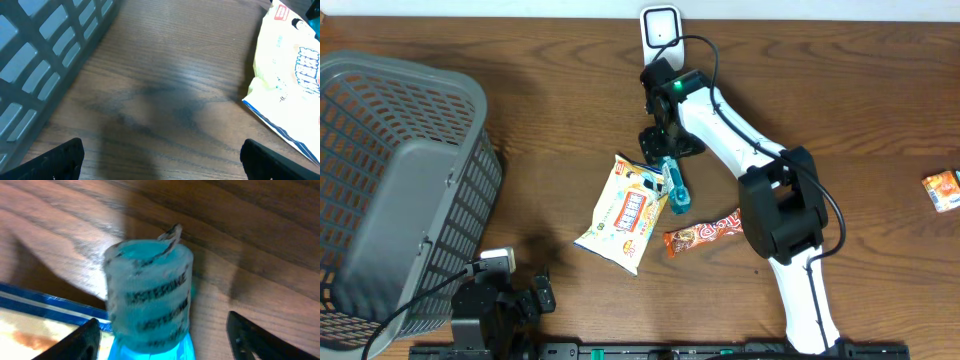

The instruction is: Scan the item barcode

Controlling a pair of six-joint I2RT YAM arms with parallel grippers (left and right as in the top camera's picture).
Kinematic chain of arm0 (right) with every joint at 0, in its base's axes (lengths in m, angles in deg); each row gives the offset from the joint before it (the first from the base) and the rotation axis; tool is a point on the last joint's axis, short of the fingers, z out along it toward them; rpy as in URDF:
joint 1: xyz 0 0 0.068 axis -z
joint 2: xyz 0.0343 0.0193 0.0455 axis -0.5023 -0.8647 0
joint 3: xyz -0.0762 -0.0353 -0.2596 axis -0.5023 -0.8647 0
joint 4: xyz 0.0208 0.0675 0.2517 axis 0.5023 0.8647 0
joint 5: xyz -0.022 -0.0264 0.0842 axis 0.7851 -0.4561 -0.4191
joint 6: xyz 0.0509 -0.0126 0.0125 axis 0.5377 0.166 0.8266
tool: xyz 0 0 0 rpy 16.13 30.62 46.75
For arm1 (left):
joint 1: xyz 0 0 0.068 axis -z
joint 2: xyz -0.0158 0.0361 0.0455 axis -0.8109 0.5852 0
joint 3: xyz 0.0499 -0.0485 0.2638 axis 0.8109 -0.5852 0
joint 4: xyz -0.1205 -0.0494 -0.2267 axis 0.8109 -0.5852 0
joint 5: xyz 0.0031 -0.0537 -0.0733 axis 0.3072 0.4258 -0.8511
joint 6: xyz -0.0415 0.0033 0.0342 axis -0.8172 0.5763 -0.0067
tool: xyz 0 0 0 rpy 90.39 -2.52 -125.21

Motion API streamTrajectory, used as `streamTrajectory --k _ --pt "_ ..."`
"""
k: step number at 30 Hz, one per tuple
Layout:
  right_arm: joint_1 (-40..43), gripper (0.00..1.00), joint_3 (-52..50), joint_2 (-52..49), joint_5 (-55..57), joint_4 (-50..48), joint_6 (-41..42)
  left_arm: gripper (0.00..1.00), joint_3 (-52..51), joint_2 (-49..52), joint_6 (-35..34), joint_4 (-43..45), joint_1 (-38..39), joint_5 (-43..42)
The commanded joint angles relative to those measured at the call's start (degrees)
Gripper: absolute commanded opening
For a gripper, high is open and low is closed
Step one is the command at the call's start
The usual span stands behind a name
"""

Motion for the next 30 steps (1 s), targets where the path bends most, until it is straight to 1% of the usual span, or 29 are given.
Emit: streamTrajectory --k 1,8,9,11,14,16,21,23,26,30 --pt "-0.1 0.67 1.0 -2.7 1.3 0.0 -2.9 1.0 0.4 -0.4 -0.1 -0.8 0.0 0.3" --pt "-0.2 0.32 1.0 -4.7 1.3 -0.2 -4.1 1.0 0.4 -0.4 -0.1 -0.8 0.0 0.3" --pt "-0.1 0.23 1.0 -4.7 1.0 -0.4 -4.1 1.0 0.4 -0.4 -0.1 -0.8 0.0 0.3" --pt "0.0 0.15 1.2 -4.7 0.0 -0.5 -4.1 1.0 0.4 -0.4 -0.1 -0.8 0.0 0.3" --pt "0.3 0.08 2.6 -4.6 -1.8 -0.5 -4.6 1.0 0.4 -0.4 -0.1 -0.8 0.0 0.3" --pt "0.5 0.01 4.0 -4.6 -2.1 -0.3 -4.5 1.0 0.4 -0.4 -0.1 -0.8 0.0 0.3" --pt "0.8 0.01 9.7 -4.5 -2.3 3.0 -4.8 1.0 0.4 -0.4 -0.1 -0.8 0.0 0.3" --pt "0.8 0.01 12.1 -4.3 -4.0 4.6 -6.6 1.0 0.4 -0.4 -0.1 -0.8 0.0 0.3" --pt "1.1 0.01 16.1 -3.7 -11.3 7.0 -11.3 1.0 0.4 -0.4 -0.1 -0.8 0.0 0.3" --pt "1.7 0.01 17.7 -2.3 -22.2 8.1 -17.1 1.0 0.4 -0.4 -0.1 -0.8 0.0 0.3"
